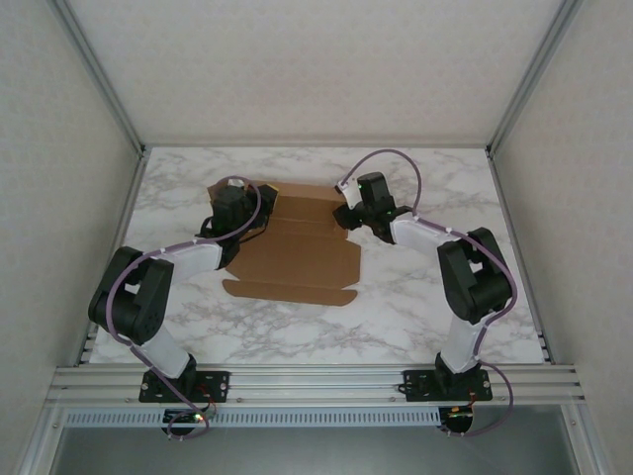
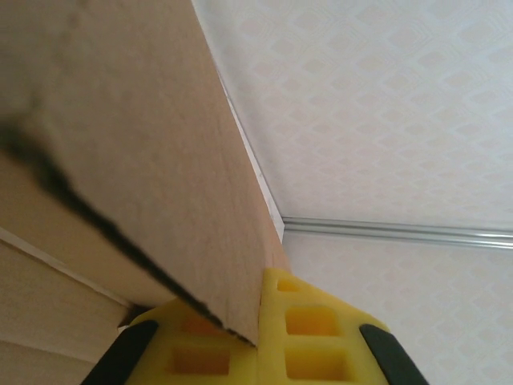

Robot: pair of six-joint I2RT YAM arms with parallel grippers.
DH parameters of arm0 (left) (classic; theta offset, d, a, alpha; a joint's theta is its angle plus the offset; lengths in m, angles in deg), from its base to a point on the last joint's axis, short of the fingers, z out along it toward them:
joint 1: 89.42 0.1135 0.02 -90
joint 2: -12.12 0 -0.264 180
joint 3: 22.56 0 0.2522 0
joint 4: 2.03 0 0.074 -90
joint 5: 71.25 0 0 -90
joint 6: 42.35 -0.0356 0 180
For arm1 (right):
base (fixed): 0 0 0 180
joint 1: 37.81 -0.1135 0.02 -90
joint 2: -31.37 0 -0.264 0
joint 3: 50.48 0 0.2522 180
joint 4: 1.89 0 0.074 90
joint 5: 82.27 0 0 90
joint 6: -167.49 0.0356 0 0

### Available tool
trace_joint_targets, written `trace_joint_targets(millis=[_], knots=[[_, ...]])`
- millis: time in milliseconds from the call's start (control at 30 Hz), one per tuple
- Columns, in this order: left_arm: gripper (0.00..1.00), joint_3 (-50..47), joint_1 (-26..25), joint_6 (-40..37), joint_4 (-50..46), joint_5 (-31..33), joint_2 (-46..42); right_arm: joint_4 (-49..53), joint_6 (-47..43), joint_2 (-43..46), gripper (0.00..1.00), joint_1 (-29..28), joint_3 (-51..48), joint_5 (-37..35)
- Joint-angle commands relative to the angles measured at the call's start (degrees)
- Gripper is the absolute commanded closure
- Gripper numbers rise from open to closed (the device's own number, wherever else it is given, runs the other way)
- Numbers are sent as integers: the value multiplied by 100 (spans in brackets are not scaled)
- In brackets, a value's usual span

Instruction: Fold the paper box

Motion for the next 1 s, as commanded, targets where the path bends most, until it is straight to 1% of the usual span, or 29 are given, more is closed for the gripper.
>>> trace_joint_targets(millis=[0, 100, 300, 333, 400, 500, 600, 700, 800, 967], knots=[[100, 137, -123, 182, -360, -197, -41, 101, 278, -266, 53, -141, 185, -856], [100, 238, -178, 287, -601, -146, -55, 216, 471, -351, 59, -173, 230, -1283], [100, 259, -335, 479, -902, 123, -205, 295, 934, -530, 62, -180, 318, -1752], [100, 268, -364, 521, -964, 170, -223, 324, 1024, -562, 63, -182, 356, -1863], [100, 306, -422, 603, -1129, 254, -230, 390, 1177, -637, 71, -193, 441, -2050], [100, 403, -505, 704, -1387, 362, -217, 490, 1383, -785, 76, -243, 630, -2431], [100, 470, -577, 791, -1497, 408, -176, 636, 1473, -978, 79, -358, 852, -2947], [100, 535, -637, 831, -1580, 447, -164, 858, 1593, -1162, 82, -456, 1070, -3204], [100, 614, -683, 855, -1642, 465, -116, 1104, 1914, -1298, 86, -487, 1258, -3563], [100, 698, -744, 865, -1693, 493, -89, 1601, 2410, -1430, 88, -483, 1579, -3692]])
